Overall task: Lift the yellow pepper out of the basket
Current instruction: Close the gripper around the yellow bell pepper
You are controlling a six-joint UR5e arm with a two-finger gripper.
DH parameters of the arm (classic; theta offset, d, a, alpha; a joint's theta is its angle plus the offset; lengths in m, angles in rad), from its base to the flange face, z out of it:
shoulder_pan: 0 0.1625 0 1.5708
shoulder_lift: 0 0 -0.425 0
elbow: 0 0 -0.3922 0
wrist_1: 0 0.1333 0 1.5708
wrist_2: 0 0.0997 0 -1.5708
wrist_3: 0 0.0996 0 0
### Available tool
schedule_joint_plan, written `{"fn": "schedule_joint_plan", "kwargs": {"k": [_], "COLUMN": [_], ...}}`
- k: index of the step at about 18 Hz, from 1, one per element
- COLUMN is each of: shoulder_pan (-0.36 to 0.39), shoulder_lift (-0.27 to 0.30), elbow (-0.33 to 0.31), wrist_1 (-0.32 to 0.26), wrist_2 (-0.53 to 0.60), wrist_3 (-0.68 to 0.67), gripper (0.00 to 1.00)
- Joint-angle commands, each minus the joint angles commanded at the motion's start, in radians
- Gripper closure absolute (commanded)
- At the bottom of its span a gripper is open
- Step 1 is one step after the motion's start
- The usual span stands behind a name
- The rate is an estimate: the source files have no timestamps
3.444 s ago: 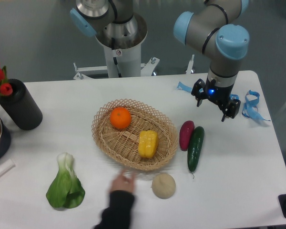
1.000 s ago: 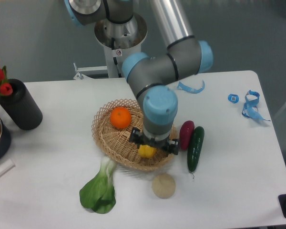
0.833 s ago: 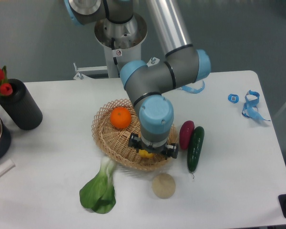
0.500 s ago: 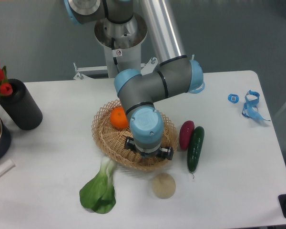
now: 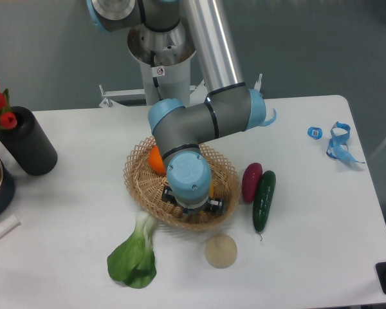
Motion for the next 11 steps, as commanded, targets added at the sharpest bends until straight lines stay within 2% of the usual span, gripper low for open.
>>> {"fn": "schedule_joint_plan", "kwargs": {"k": [7, 11], "shoulder_pan": [-0.002, 0.0], "shoulder_lift": [0.002, 0.011], "elbow": [-0.005, -0.002], "wrist_1": [0.002, -0.003], "wrist_2": [0.002, 0.0], "wrist_3": [0.0, 0.003], "gripper": [0.53, 0.66]}}
